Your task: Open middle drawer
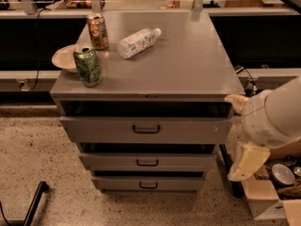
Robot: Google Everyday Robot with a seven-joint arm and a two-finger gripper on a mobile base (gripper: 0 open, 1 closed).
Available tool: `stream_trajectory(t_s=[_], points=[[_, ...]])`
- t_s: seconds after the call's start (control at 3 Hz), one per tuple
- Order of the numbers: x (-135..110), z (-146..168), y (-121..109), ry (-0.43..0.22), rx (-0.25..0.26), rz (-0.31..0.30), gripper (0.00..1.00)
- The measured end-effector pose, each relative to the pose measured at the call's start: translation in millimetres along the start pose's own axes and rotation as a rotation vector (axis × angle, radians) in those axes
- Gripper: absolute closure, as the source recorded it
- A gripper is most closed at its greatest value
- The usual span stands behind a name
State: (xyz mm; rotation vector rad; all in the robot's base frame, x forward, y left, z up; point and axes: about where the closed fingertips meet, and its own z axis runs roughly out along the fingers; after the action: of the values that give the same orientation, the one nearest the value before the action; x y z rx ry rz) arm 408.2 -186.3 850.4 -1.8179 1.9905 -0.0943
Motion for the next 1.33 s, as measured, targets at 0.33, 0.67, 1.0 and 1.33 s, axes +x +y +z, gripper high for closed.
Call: stream_trajectory(t_s=[0.33, 0.67, 1.0, 1.33], points=[[-8.6, 47.9, 37.3, 0.028, 0.026, -0.021, 0.00], [13.1, 112.3, 79.3, -0.021, 0.001, 0.043, 0.00], [18.3, 146.1, 83.6, -0.110, -0.002, 0.093, 0.00], [16.9, 157.8, 85.9, -0.067, -0.052, 0.062, 0.00]])
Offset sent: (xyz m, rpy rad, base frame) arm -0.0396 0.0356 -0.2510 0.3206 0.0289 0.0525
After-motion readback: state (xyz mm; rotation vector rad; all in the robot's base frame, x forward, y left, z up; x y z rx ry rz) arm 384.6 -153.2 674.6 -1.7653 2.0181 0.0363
